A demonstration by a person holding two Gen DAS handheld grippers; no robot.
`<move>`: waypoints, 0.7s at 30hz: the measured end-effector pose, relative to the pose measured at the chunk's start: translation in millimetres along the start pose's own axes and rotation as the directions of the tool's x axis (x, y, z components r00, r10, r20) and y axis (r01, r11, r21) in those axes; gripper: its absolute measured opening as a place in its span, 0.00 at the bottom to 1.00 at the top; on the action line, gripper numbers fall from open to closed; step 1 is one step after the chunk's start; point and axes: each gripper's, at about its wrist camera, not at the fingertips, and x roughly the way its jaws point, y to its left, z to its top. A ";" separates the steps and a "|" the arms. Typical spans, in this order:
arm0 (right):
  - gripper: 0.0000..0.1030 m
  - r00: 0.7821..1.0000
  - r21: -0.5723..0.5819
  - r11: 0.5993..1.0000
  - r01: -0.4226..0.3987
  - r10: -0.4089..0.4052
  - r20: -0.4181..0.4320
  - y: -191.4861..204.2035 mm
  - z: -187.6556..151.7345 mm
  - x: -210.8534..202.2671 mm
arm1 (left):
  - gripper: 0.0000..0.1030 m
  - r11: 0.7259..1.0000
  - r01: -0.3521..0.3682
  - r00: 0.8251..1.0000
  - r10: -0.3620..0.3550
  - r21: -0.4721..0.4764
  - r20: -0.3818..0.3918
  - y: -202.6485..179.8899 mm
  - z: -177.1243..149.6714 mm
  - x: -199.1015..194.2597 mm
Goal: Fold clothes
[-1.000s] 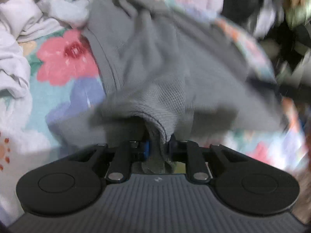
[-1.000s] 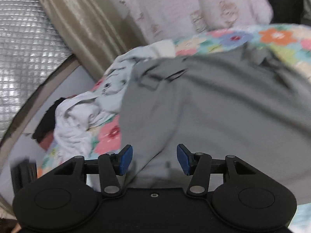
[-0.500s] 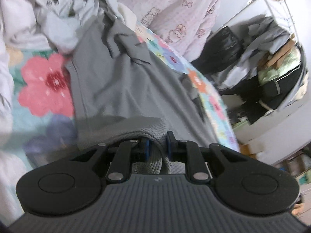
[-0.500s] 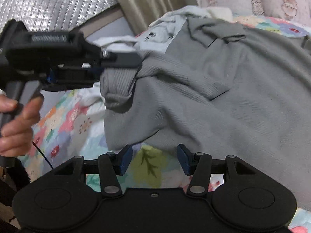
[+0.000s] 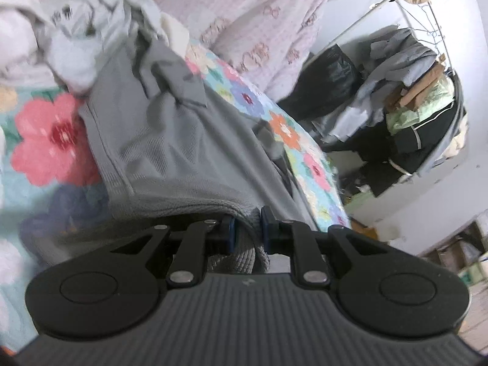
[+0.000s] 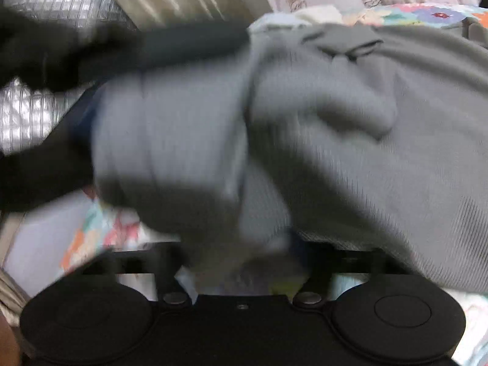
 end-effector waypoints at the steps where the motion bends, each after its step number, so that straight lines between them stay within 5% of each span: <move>1: 0.06 1.000 0.013 1.000 -0.009 0.009 -0.015 -3.1 -2.7 -4.0 | 0.15 1.000 -0.018 1.000 0.018 0.017 0.014 -1.0 0.4 -2.8; 6: 0.06 0.999 -0.106 0.994 0.012 -0.008 0.031 9.5 -0.2 -72.0 | 0.15 0.998 -0.046 0.997 0.044 0.032 0.056 -0.8 7.9 -18.1; 9: 0.06 0.997 -0.188 0.982 0.031 -0.016 0.078 29.5 18.5 -120.5 | 0.14 0.990 -0.115 0.990 0.108 0.077 0.087 -7.2 11.5 -32.1; 11: 0.06 0.997 -0.240 0.970 0.024 -0.005 0.079 39.7 27.2 -139.5 | 0.15 0.966 -0.222 0.972 0.210 0.129 0.105 -13.0 11.0 -39.3; 14: 0.07 0.992 -0.273 0.957 -0.097 0.071 -0.103 43.3 27.4 -126.7 | 0.15 0.944 -0.301 0.953 0.295 0.132 0.065 1.2 4.6 -41.9; 18: 0.11 0.901 -0.225 0.958 -0.177 0.065 -0.430 25.1 -10.1 -57.1 | 0.15 0.933 -0.358 0.931 0.359 0.025 -0.063 46.1 -9.9 -31.8; 19: 0.11 0.882 -0.194 0.964 -0.181 0.072 -0.466 18.7 -15.9 -46.3 | 0.15 0.929 -0.370 0.926 0.371 0.024 -0.071 53.1 -13.7 -31.1; 21: 0.12 0.883 -0.132 0.971 -0.197 0.117 -0.455 8.4 -13.6 -45.4 | 0.15 0.919 -0.393 0.915 0.394 0.023 -0.088 67.1 -21.2 -29.5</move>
